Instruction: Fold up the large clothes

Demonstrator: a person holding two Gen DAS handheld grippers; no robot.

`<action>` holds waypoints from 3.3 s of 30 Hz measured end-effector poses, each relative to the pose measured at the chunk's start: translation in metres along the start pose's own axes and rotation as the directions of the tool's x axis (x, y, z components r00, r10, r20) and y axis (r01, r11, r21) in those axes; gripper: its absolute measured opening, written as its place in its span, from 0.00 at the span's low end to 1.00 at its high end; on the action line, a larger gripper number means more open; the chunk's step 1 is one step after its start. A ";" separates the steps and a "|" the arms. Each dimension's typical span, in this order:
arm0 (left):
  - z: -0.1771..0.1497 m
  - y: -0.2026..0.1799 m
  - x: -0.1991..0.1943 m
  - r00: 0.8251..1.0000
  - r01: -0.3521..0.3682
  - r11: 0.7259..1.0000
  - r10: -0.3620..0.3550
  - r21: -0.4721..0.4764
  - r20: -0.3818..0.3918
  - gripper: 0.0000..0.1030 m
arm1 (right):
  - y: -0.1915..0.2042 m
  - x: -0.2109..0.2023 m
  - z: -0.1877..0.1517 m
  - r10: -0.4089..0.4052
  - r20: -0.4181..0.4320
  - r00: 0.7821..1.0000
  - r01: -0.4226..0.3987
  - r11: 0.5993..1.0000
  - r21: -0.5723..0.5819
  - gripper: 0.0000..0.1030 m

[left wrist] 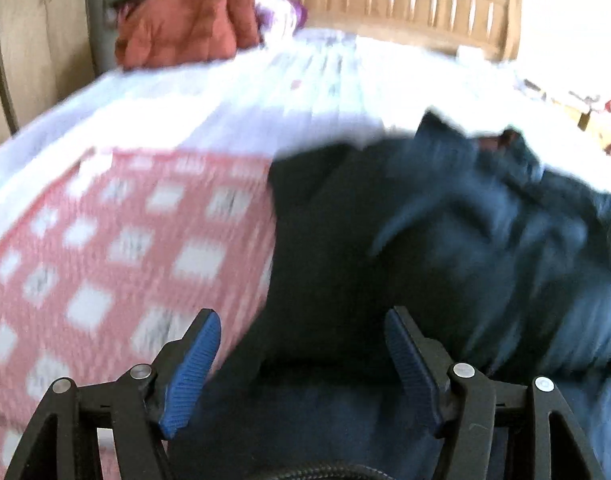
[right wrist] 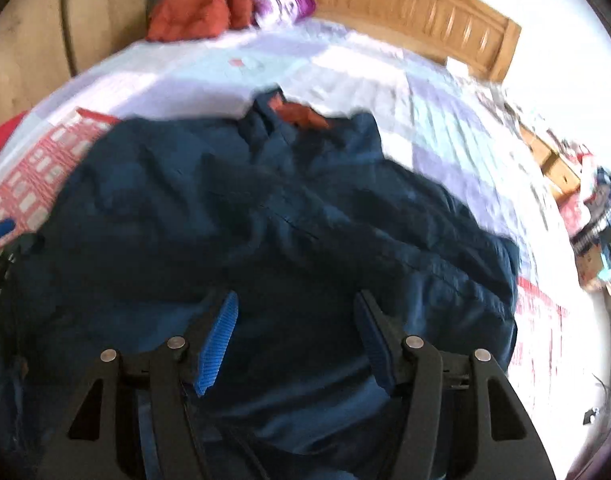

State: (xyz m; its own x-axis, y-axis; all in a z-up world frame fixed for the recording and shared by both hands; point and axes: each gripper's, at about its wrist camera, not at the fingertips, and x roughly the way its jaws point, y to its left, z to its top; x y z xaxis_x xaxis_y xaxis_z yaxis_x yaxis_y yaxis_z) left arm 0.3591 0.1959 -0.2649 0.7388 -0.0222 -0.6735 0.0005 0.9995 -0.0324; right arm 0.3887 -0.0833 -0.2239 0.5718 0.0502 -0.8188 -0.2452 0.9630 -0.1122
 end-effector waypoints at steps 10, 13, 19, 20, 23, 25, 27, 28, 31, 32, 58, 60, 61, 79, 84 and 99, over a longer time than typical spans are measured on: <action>0.025 -0.038 0.083 0.978 -0.055 0.999 0.053 -0.004 -0.200 0.76 | -0.034 0.031 -0.028 -0.023 -0.001 1.000 0.023 1.000 0.007 0.57; 0.020 -0.040 0.079 0.979 -0.078 0.997 0.073 -0.021 -0.189 0.76 | -0.113 0.012 -0.055 -0.157 -0.020 0.987 0.158 0.976 0.148 0.54; 0.015 -0.044 0.055 0.981 -0.104 0.994 0.099 -0.025 -0.166 0.76 | -0.188 -0.029 -0.081 -0.070 -0.013 0.997 0.069 0.913 0.403 0.59; 0.014 -0.045 0.050 0.982 -0.104 0.994 0.099 -0.025 -0.158 0.76 | -0.188 -0.033 -0.085 -0.021 0.002 1.000 0.018 0.904 0.427 0.61; 0.009 -0.049 0.034 0.986 -0.104 0.994 0.100 -0.021 -0.134 0.76 | -0.180 -0.037 -0.089 0.060 0.029 0.998 -0.066 0.880 0.470 0.65; 0.004 -0.051 0.027 0.986 -0.106 0.994 0.102 -0.019 -0.131 0.76 | -0.166 -0.036 -0.097 0.090 0.032 0.995 -0.094 0.867 0.490 0.66; 0.002 -0.053 0.024 0.986 -0.109 0.994 0.107 -0.013 -0.131 0.76 | -0.164 -0.031 -0.095 0.110 0.030 0.994 -0.110 0.852 0.511 0.65; 0.001 -0.054 0.022 0.985 -0.111 0.994 0.109 -0.012 -0.130 0.76 | -0.163 -0.033 -0.090 0.093 0.028 0.995 -0.094 0.859 0.504 0.65; 0.001 -0.054 0.020 0.986 -0.106 0.994 0.101 -0.031 -0.132 0.76 | -0.158 -0.066 -0.085 0.024 0.141 0.990 -0.088 0.878 0.471 0.65; 0.000 -0.054 0.019 0.986 -0.107 0.994 0.102 -0.033 -0.128 0.76 | -0.158 -0.074 -0.085 0.022 0.174 0.985 -0.102 0.878 0.467 0.65; 0.022 -0.070 -0.004 0.998 -0.047 0.999 0.048 0.023 -0.033 0.76 | -0.127 -0.050 -0.052 -0.225 0.091 0.970 0.194 0.943 0.270 0.41; 0.039 -0.077 0.005 0.999 -0.040 0.998 0.041 0.043 -0.014 0.76 | -0.103 -0.068 -0.042 -0.215 0.198 0.956 0.169 0.959 0.228 0.49; 0.045 -0.081 0.010 0.999 -0.041 0.998 0.041 0.053 -0.009 0.76 | -0.091 -0.068 -0.034 -0.166 0.212 0.963 0.123 0.971 0.204 0.54; 0.062 -0.061 0.099 0.985 -0.059 0.998 0.060 0.015 -0.164 0.99 | -0.114 0.060 -0.018 -0.018 0.005 1.000 0.017 0.979 0.204 0.00; 0.087 -0.078 0.103 0.983 -0.118 0.989 0.129 0.091 -0.130 0.99 | -0.068 0.045 -0.005 -0.064 0.077 0.995 0.057 0.995 0.088 0.07; 0.080 -0.078 0.142 0.953 -0.096 0.992 0.116 0.086 -0.280 1.00 | -0.133 0.052 -0.026 -0.056 0.018 0.998 0.050 0.972 0.229 0.00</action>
State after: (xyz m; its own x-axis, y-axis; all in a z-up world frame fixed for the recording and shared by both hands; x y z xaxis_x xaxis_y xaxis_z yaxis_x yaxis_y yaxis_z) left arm 0.5175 0.1165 -0.2990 0.5157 0.0886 -0.8522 -0.0120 0.9953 0.0962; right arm 0.4307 -0.2155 -0.2656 0.5989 0.0011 -0.8008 -0.0300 0.9993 -0.0210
